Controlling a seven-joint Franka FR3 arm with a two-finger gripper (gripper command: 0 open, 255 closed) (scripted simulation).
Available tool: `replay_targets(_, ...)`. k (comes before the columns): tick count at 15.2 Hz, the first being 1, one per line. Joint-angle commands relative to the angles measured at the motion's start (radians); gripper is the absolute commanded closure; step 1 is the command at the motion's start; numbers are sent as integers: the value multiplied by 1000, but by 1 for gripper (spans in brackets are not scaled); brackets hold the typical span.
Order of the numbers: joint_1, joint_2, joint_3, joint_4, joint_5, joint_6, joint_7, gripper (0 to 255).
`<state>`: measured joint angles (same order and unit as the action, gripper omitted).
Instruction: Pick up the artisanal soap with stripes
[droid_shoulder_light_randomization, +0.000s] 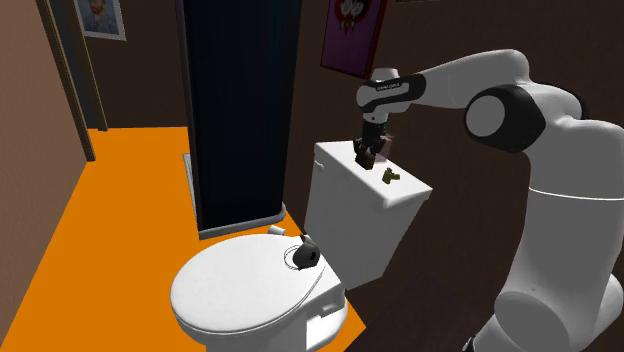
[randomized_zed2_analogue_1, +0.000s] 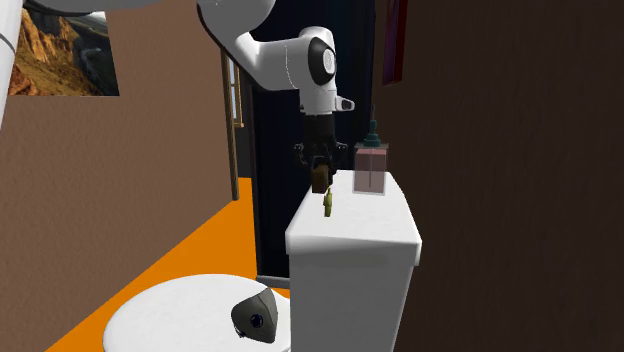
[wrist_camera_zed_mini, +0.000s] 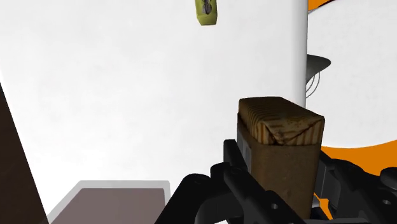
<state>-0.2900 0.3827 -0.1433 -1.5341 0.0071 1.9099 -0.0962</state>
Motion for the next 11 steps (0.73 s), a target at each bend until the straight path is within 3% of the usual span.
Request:
replay_targets(1, 0, -4, 0, 20, -1, -24, 0, 255)
replay_targets(11, -2, -13, -2, 130, -1, -143, -3, 255)
